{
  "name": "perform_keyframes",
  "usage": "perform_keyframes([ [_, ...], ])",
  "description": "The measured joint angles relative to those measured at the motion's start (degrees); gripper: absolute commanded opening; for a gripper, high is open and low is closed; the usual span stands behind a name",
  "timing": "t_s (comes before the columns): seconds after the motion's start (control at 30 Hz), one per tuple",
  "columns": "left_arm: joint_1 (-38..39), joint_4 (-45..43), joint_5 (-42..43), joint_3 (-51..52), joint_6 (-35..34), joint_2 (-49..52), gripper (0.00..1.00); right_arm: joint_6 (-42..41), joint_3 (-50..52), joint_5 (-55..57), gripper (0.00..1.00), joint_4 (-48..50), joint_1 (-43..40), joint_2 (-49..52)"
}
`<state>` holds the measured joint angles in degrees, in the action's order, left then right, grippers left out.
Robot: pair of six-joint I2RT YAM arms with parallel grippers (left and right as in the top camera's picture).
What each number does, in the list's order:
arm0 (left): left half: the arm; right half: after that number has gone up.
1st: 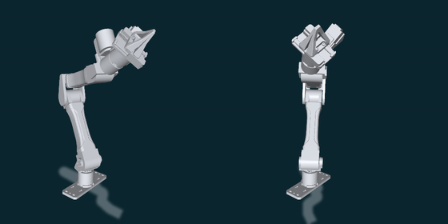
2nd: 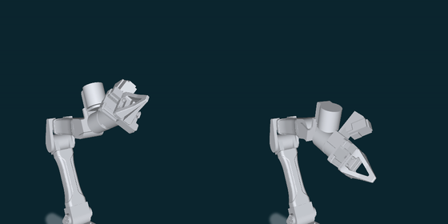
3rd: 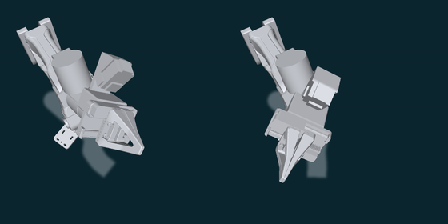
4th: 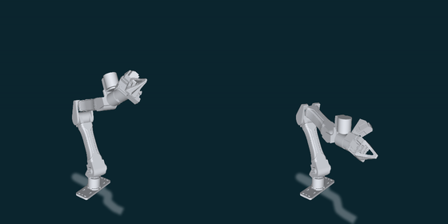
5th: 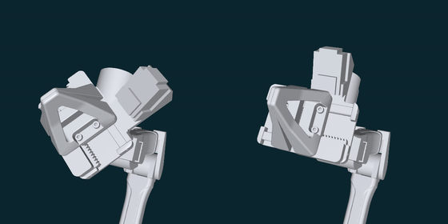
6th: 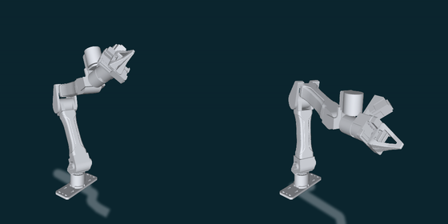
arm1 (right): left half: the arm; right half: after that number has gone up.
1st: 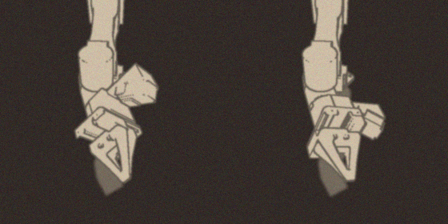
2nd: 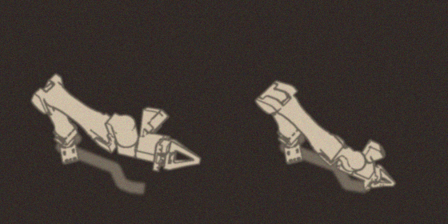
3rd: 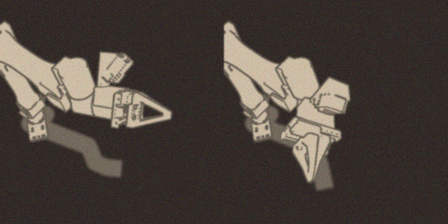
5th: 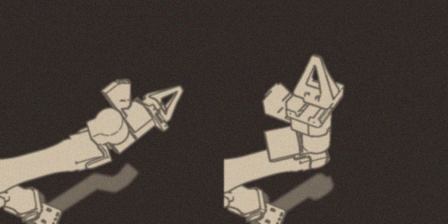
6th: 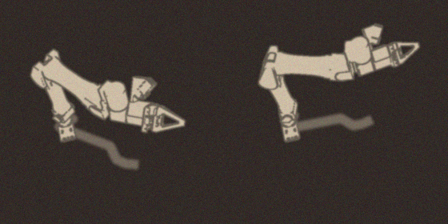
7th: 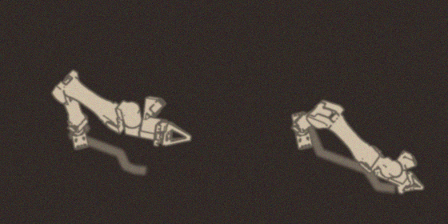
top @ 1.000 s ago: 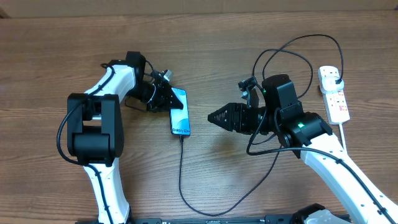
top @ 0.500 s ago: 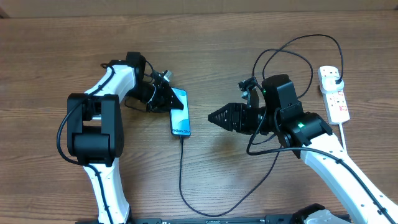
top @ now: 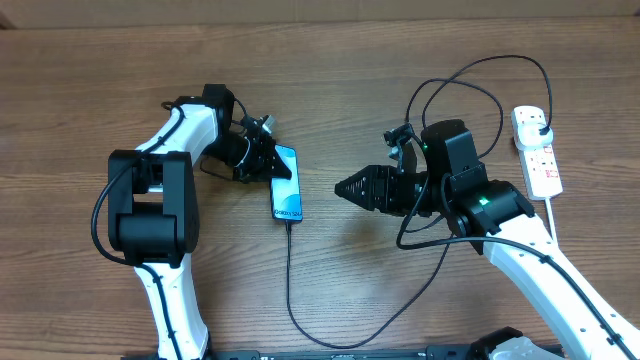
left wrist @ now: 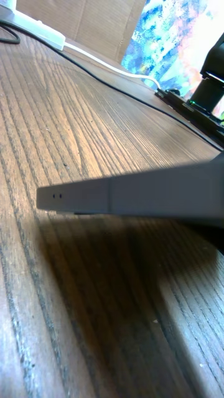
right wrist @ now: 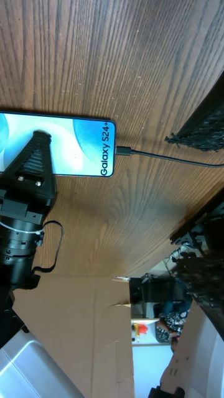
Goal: Plug charger to phone and switch on socket
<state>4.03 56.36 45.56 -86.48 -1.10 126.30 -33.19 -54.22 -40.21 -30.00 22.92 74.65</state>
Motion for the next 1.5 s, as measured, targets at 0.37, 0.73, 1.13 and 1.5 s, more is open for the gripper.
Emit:
perform_keyframes([
  [0.37,0.0,0.0,-1.7,0.0,-0.9,0.0,0.22,0.0,0.0,0.0,0.58,0.0,0.0,0.0],
  [0.73,0.0,0.0,-3.3,0.0,-1.8,0.0,0.32,0.0,0.0,0.0,0.57,0.0,0.0,0.0],
  [1.13,0.0,0.2,-5.9,0.0,-3.2,0.0,0.34,0.0,0.0,0.0,0.57,0.0,0.0,0.0],
  [1.5,0.0,0.2,-6.0,0.0,-3.3,0.0,0.35,0.0,0.0,0.0,0.57,0.0,0.0,0.0],
])
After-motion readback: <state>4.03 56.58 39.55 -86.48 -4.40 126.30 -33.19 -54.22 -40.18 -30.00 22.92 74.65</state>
